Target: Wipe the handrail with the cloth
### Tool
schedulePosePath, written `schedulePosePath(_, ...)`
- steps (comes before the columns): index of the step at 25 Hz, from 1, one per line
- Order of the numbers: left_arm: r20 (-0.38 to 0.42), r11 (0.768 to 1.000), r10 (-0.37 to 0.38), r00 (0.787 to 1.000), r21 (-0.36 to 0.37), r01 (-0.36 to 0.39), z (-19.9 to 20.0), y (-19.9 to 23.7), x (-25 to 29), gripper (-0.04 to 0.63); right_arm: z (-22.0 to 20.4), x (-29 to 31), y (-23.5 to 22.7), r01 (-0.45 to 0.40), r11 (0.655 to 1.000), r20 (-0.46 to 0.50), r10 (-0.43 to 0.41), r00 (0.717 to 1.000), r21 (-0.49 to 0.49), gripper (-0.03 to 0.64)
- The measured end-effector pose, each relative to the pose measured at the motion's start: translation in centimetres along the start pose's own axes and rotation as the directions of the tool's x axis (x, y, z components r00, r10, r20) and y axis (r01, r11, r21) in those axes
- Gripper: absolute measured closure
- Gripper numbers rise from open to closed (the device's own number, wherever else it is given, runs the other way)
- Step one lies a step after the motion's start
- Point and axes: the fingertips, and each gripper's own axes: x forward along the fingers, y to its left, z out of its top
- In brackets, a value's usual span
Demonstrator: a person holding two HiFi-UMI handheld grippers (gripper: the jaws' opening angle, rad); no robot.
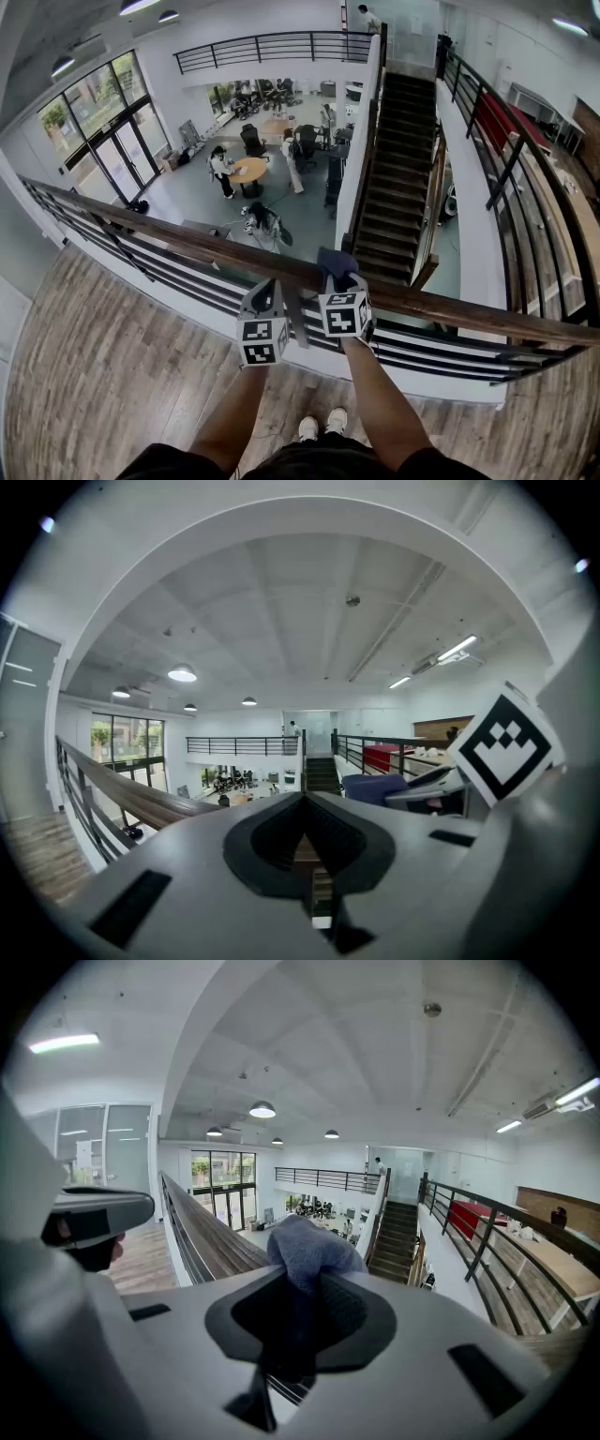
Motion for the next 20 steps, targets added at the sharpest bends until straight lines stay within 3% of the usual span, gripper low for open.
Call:
schedulePosePath(9, 0.054, 0.996, -0.079, 0.995, 0.037, 0.077, 1.6, -0.3, 2.3, 0.594, 0.4, 1.0, -1.1, 0.054, 0.998, -0.008, -0.053, 0.999, 0.026, 0.54)
schedulePosePath(20, 0.008, 0.981, -0.187, 0.982, 0.054, 0.186, -0.6, -5.9, 2.9, 0.594, -2.1, -1.8, -7.1, 0.145, 0.988, -0.028, -0.144, 0.989, 0.057, 0.54)
